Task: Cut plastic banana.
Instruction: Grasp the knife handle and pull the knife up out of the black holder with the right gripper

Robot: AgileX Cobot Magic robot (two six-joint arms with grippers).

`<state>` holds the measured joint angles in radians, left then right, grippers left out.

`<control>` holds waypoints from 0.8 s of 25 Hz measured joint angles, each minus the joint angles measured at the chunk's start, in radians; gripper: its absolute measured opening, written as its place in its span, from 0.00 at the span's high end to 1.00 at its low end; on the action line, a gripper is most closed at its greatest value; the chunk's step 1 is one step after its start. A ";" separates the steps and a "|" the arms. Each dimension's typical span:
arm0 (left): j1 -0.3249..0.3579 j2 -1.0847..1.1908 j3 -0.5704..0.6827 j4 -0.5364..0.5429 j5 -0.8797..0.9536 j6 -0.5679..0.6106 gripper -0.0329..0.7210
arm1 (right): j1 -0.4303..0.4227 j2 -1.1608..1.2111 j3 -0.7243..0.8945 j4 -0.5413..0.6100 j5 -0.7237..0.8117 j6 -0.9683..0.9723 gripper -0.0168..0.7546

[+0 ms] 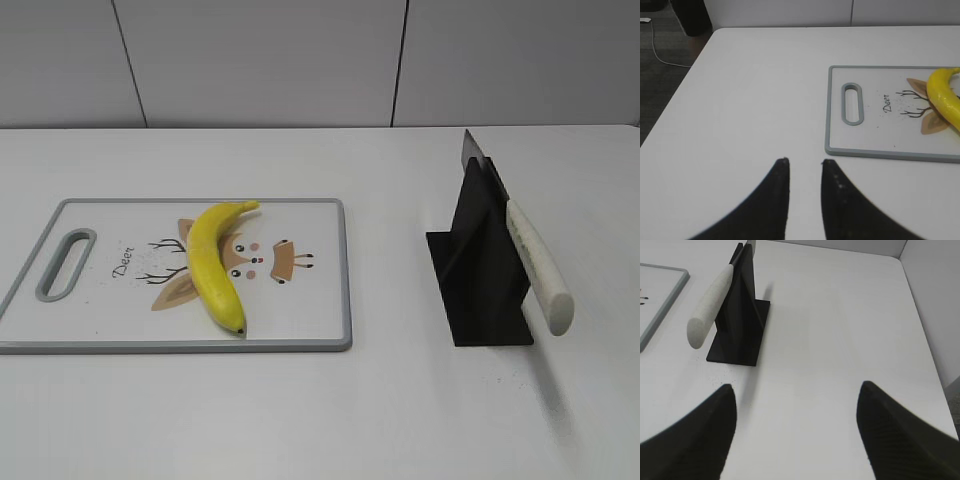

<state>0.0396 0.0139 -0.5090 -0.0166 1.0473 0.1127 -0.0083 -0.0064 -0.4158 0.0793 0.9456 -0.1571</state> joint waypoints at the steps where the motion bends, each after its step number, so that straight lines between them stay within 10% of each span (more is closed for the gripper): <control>1: 0.000 0.000 0.000 0.000 0.000 0.000 0.69 | 0.000 0.000 0.000 0.000 0.000 0.000 0.22; 10: -0.001 0.002 0.000 -0.003 -0.001 0.000 0.14 | 0.000 0.000 -0.013 -0.001 0.000 0.000 0.22; 20: -0.001 0.003 0.000 -0.003 -0.001 0.000 0.12 | 0.000 0.261 -0.273 -0.093 -0.022 0.000 0.22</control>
<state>0.0385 0.0170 -0.5090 -0.0195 1.0464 0.1127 -0.0083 0.2548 -0.6887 -0.0138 0.9234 -0.1571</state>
